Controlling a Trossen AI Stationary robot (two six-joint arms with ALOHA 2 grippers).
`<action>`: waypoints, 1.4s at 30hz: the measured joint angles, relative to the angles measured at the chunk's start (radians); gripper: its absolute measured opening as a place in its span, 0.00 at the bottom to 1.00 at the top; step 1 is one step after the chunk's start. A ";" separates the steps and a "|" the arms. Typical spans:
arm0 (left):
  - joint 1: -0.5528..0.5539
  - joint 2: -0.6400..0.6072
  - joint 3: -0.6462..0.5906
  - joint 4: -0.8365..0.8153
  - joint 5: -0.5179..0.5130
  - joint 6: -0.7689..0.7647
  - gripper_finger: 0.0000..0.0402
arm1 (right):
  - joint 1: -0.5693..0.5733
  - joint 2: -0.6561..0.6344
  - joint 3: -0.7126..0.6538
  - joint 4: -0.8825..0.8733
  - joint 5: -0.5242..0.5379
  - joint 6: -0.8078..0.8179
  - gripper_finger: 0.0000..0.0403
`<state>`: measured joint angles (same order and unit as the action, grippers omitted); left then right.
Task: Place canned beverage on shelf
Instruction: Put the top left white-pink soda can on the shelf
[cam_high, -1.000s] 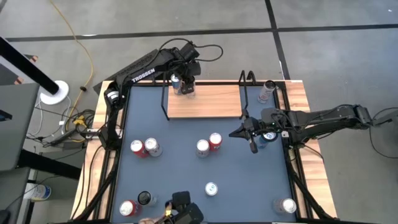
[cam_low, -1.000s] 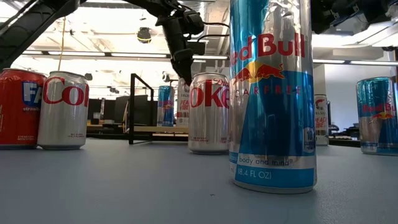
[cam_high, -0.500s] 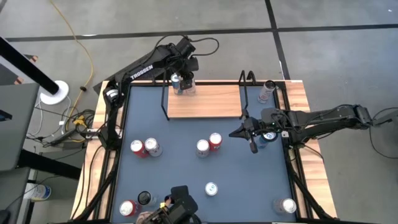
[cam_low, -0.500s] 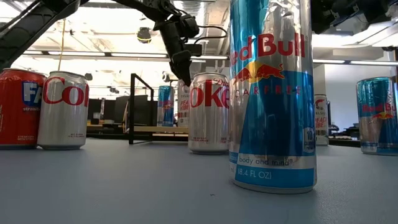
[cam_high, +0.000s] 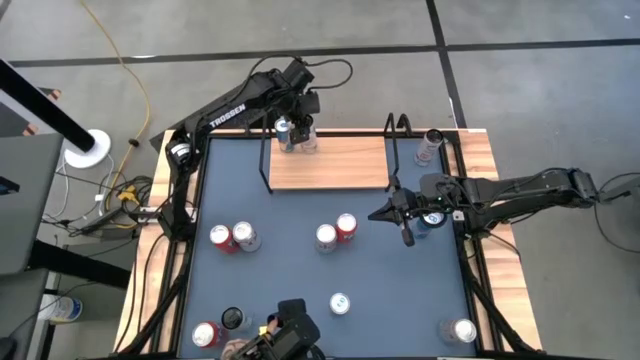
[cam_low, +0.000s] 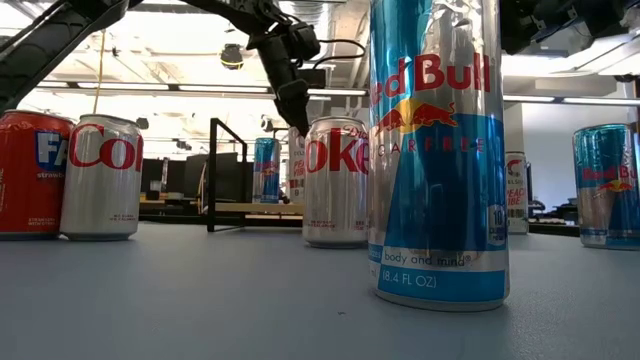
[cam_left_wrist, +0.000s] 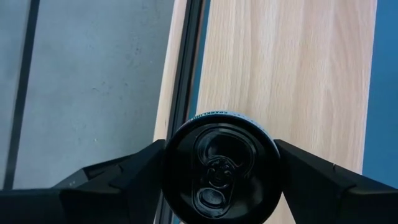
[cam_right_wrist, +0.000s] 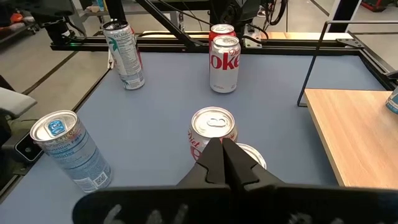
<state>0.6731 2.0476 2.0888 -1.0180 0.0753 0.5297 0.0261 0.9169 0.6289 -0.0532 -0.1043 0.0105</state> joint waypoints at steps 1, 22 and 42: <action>0.000 0.000 0.000 0.000 0.000 0.000 0.64 | 0.000 0.000 0.000 0.000 0.000 0.000 0.00; -0.018 0.000 0.000 0.023 0.006 -0.003 0.65 | 0.000 0.000 0.000 0.000 0.000 0.000 0.00; -0.035 -0.005 -0.047 0.060 -0.061 0.014 0.71 | 0.000 0.000 0.000 0.000 0.000 0.015 0.00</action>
<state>0.6376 2.0430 2.0418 -0.9577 0.0145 0.5438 0.0257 0.9169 0.6289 -0.0532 -0.1043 0.0254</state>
